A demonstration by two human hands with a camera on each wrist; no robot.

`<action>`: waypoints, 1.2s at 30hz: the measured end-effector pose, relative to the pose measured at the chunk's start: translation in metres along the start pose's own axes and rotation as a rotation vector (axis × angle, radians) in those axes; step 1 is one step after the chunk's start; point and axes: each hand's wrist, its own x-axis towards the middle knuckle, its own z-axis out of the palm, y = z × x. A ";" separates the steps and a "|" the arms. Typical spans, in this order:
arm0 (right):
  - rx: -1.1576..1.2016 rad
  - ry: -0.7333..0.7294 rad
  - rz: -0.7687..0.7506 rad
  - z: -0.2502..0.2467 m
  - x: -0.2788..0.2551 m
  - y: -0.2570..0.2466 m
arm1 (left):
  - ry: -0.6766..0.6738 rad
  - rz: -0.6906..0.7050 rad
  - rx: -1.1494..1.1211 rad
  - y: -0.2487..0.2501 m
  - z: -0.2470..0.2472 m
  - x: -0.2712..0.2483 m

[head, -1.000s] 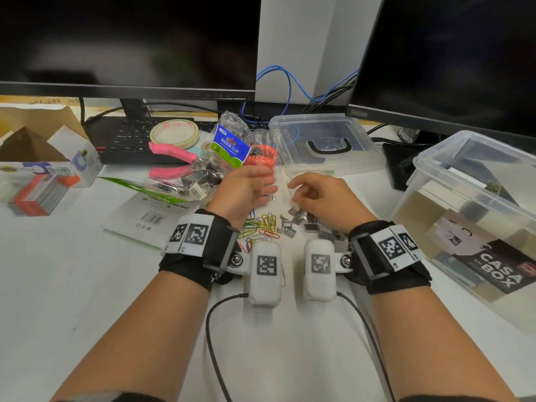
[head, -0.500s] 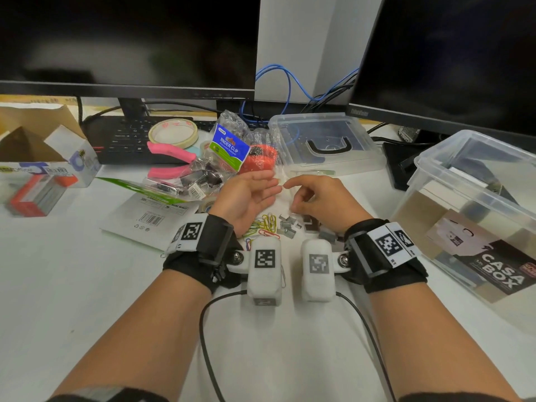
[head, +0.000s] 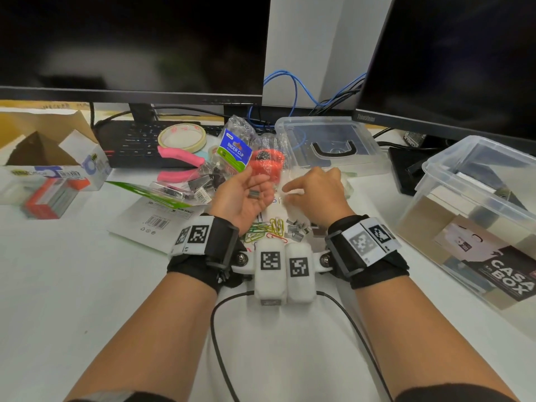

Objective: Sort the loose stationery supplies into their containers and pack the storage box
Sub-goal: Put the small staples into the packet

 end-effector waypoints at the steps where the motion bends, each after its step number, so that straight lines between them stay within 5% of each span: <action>1: -0.078 -0.065 -0.012 0.001 0.000 0.000 | 0.003 -0.003 -0.004 0.000 0.000 0.000; 5: -0.117 -0.165 -0.030 0.000 -0.002 -0.002 | 0.011 -0.008 -0.024 -0.001 0.002 0.001; 17: 0.145 -0.072 -0.058 0.002 -0.005 0.001 | -0.004 -0.004 0.023 -0.003 0.005 0.001; 22: 0.423 0.133 -0.073 -0.010 -0.013 -0.001 | -0.136 -0.077 0.028 -0.005 0.008 -0.003; 25: 0.493 0.117 -0.085 -0.012 -0.018 -0.001 | -0.205 -0.139 -0.033 -0.008 0.010 -0.007; 29: 0.515 0.142 -0.041 -0.013 -0.022 0.009 | -0.142 -0.129 -0.004 -0.007 0.008 -0.006; 36: 0.299 -0.263 -0.058 -0.014 -0.032 0.020 | -0.070 -0.087 -0.015 -0.007 0.006 -0.003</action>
